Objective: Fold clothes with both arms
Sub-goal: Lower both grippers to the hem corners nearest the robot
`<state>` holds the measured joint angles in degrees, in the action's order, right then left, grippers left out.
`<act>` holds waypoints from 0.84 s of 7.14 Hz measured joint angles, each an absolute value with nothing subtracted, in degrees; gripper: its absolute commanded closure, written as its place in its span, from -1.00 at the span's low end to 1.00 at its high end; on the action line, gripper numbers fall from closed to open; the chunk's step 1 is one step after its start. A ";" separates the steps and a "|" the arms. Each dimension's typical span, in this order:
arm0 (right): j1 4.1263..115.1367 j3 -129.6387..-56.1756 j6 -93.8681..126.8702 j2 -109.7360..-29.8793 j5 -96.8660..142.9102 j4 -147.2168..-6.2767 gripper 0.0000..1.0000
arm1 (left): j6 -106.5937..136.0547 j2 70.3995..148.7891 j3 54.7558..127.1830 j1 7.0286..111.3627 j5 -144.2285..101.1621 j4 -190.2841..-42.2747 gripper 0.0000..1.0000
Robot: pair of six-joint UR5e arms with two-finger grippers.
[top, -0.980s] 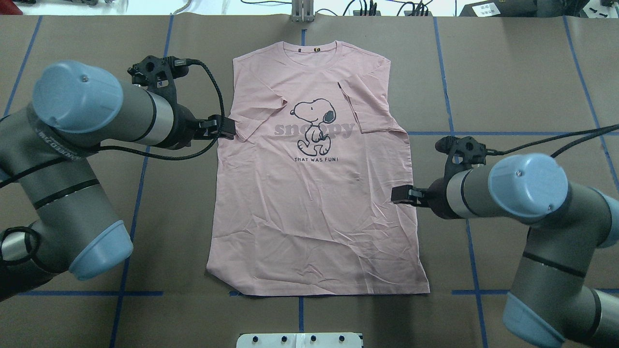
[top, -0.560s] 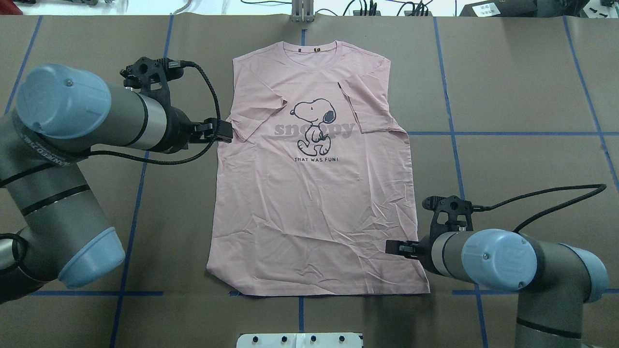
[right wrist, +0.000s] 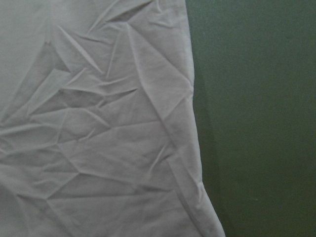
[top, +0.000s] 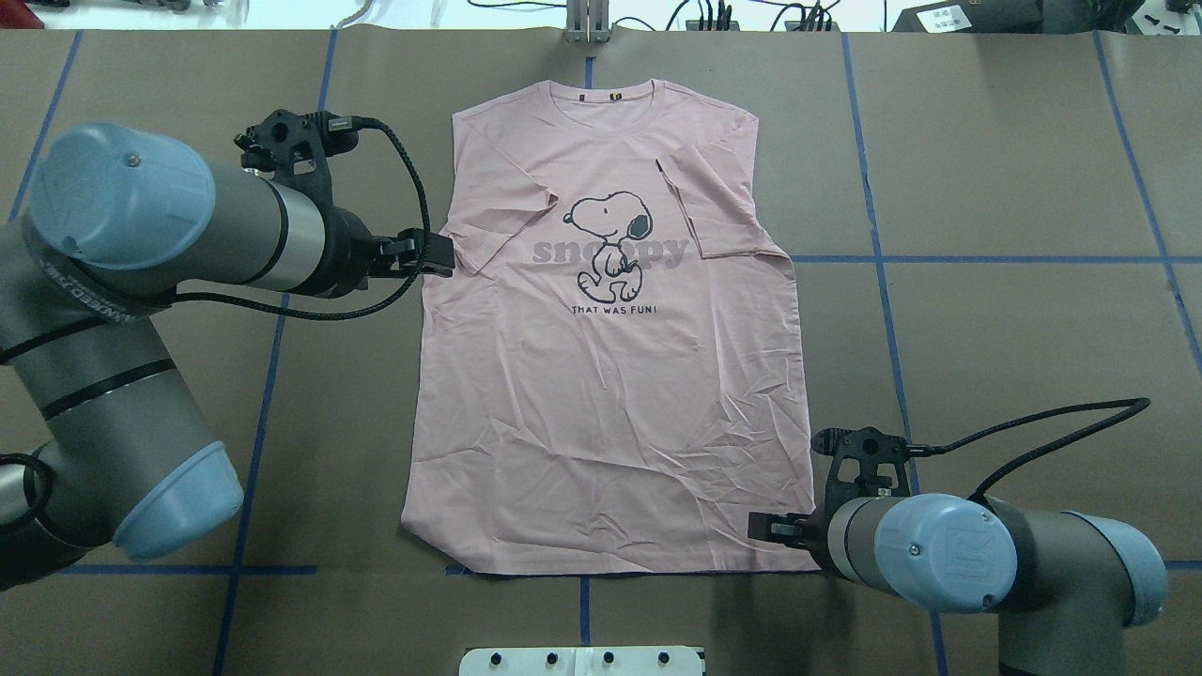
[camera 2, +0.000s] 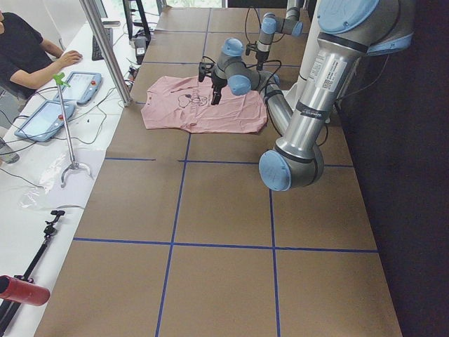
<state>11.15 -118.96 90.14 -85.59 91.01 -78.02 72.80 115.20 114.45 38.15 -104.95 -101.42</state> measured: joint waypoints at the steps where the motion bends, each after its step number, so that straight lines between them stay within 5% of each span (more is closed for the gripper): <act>1: 11.13 -118.90 90.16 -85.95 91.63 -78.09 -0.98 | 72.96 115.24 114.45 38.15 -105.00 -101.42 -1.00; 3: 11.09 -118.53 90.17 -86.89 93.12 -78.13 -0.84 | 73.10 115.36 114.76 38.14 -105.05 -101.43 -1.00; 4: 11.01 -118.34 90.18 -87.08 93.72 -78.16 -0.61 | 73.12 115.38 114.82 38.15 -105.09 -101.43 -1.00; 6: 10.93 -117.92 90.12 -87.07 94.88 -78.21 0.50 | 73.12 115.40 114.87 38.15 -105.11 -101.43 -1.00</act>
<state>10.93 -117.92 90.12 -87.07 94.88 -78.21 73.12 115.40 114.87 38.15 -105.11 -101.43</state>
